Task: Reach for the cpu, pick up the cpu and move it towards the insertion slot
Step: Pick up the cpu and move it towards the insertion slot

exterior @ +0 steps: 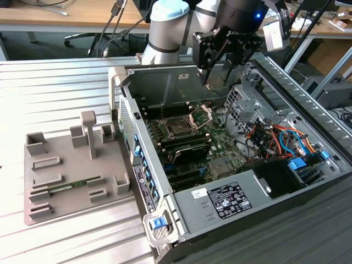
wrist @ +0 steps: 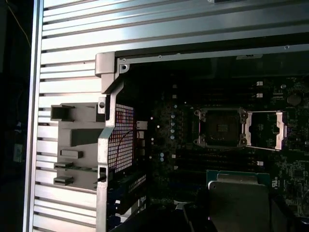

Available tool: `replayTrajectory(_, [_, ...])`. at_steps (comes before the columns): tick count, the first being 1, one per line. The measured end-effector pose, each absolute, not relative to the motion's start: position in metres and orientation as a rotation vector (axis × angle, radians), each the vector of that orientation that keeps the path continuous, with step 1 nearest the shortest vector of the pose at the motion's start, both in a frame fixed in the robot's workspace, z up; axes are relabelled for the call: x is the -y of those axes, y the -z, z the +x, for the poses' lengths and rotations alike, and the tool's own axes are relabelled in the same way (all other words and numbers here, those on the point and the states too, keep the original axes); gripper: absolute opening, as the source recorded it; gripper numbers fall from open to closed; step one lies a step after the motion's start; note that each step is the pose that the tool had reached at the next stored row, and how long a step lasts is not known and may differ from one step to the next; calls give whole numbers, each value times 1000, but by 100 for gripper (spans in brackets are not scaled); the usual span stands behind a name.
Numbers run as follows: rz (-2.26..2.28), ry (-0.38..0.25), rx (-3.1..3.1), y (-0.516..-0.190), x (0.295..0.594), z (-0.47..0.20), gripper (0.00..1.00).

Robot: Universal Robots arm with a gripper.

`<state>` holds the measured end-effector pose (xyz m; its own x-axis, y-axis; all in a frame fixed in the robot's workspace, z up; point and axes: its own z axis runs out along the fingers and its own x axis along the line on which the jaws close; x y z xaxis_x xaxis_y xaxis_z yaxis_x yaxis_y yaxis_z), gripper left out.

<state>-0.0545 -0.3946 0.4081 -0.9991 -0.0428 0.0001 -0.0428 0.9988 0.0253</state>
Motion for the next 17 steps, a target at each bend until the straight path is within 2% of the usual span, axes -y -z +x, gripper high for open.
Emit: replayTrajectory(17, [67, 40, 3140, -407, 395, -27, 55])
